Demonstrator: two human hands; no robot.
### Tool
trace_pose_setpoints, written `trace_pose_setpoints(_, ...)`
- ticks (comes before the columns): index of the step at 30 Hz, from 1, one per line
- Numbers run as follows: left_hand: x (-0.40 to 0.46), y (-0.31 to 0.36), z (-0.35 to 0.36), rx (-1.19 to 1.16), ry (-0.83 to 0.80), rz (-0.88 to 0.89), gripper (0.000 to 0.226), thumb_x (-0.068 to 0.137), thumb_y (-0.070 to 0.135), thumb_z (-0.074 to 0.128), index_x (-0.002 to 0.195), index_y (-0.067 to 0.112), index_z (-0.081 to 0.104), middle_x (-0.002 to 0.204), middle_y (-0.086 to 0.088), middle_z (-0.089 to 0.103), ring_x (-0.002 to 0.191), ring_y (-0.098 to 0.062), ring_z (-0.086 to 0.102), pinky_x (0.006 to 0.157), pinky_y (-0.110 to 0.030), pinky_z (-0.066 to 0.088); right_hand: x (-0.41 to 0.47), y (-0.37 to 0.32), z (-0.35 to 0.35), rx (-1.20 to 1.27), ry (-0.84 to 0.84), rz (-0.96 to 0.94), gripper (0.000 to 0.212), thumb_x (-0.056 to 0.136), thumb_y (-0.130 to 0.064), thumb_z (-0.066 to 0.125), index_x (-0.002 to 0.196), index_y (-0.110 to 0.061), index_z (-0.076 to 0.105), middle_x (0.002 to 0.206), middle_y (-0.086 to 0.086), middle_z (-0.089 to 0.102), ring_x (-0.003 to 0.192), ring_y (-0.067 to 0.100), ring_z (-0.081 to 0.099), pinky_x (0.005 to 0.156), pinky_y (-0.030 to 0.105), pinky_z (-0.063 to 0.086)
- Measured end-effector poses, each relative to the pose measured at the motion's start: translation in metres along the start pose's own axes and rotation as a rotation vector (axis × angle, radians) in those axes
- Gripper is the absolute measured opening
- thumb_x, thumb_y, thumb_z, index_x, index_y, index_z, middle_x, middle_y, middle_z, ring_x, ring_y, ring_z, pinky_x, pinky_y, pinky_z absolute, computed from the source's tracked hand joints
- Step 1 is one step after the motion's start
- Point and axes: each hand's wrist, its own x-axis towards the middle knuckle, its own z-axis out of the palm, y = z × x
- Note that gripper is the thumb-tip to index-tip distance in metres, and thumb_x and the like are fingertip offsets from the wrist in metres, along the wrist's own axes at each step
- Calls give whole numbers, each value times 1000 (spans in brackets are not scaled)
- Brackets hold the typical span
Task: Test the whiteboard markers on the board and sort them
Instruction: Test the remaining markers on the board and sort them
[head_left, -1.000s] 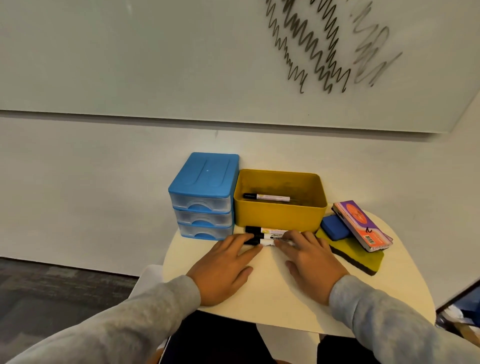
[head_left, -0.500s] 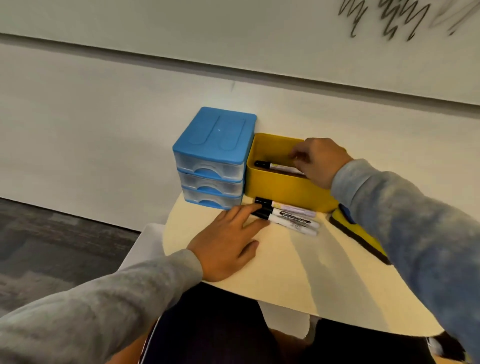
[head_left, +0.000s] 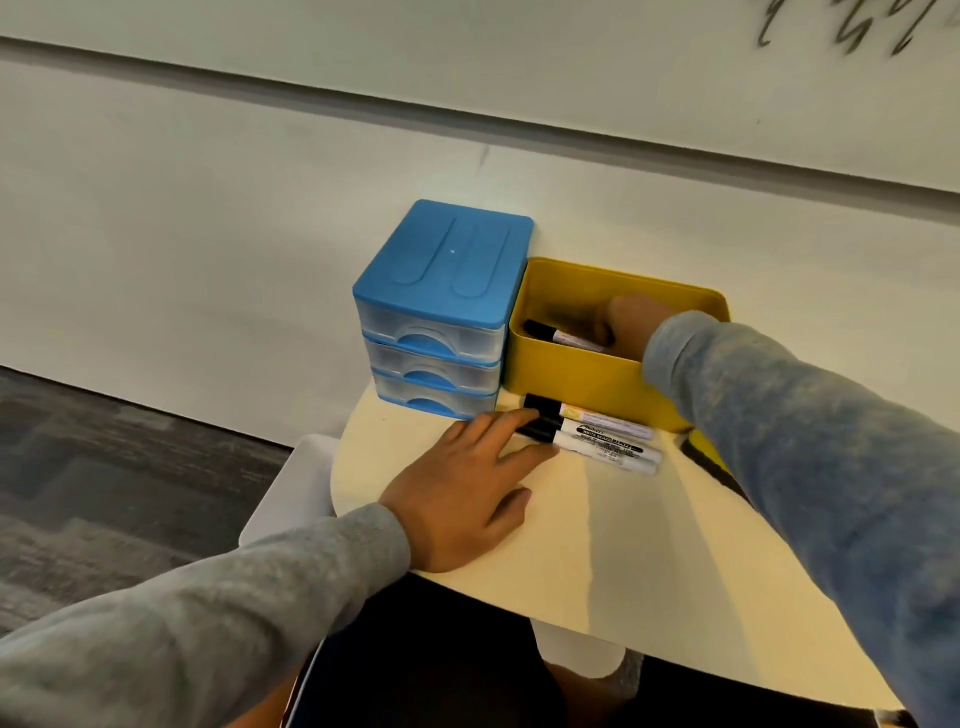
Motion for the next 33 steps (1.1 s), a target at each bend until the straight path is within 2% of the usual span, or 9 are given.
trace_pose_setpoints(6, 0, 1, 0, 18, 18, 7, 51, 103, 47, 32, 153, 40, 23, 161, 9, 8, 143, -15, 17, 117, -33, 22, -19, 9, -14, 10, 29, 30, 19, 95, -28, 63, 102, -12, 70, 100, 11, 68, 88, 30, 61, 86, 39, 54)
trace_pose_setpoints(10, -1, 2, 1, 32, 34, 8, 51, 103, 48, 33, 152, 41, 24, 161, 9, 9, 143, -15, 18, 117, -33, 24, -47, 14, -35, 48, 80, 55, 27, 96, -34, 64, 109, -10, 65, 103, 11, 65, 92, 29, 63, 85, 39, 54)
trace_pose_setpoints(16, -2, 3, 0, 48, 60, 27, 50, 103, 48, 36, 152, 39, 28, 161, 7, 11, 142, -16, 17, 116, -32, 27, -86, 19, -47, 129, 262, 18, 24, 98, -29, 61, 111, -10, 63, 102, 9, 59, 89, 26, 55, 77, 35, 44)
trace_pose_setpoints(21, -2, 10, -16, 127, 100, 117, 50, 102, 41, 42, 150, 30, 35, 157, 2, 22, 140, -19, 24, 113, -35, 34, -127, 22, -44, 267, 450, -46, 18, 99, -31, 59, 107, -16, 61, 107, 4, 48, 96, 26, 51, 82, 38, 44)
trace_pose_setpoints(24, 3, 20, -39, 98, 171, 153, 42, 101, 39, 44, 142, 28, 44, 147, 4, 37, 130, -17, 40, 103, -33, 43, -158, 22, -42, 373, 487, -108, 13, 100, -28, 57, 106, -16, 58, 99, 2, 55, 86, 21, 52, 73, 34, 41)
trace_pose_setpoints(27, 7, 26, -63, -16, 274, 124, 27, 99, 38, 50, 123, 27, 56, 119, 11, 53, 100, -9, 50, 82, -31, 51, -184, 17, -34, 524, 471, -168, 8, 99, -25, 59, 103, -18, 59, 87, 1, 62, 79, 23, 57, 68, 38, 46)
trace_pose_setpoints(28, 6, 26, -67, -36, 268, 115, 22, 99, 39, 52, 116, 27, 59, 109, 13, 53, 91, -6, 50, 76, -30, 51, -189, 15, -30, 554, 459, -176, 7, 99, -25, 59, 102, -19, 59, 86, 1, 63, 78, 23, 59, 69, 40, 47)
trace_pose_setpoints(30, 3, 25, -66, 16, 157, 132, 24, 99, 43, 52, 114, 28, 62, 105, 12, 52, 87, -9, 51, 73, -33, 52, -196, 12, -20, 579, 427, -179, 4, 99, -26, 60, 100, -22, 59, 84, 0, 64, 76, 22, 59, 67, 38, 48)
trace_pose_setpoints(33, 0, 20, -52, 132, -79, 161, 37, 100, 46, 49, 131, 30, 59, 116, 3, 50, 99, -16, 53, 80, -35, 51, -197, 9, -6, 594, 387, -193, 9, 99, -26, 60, 93, -30, 55, 82, -5, 63, 74, 14, 57, 61, 24, 41)
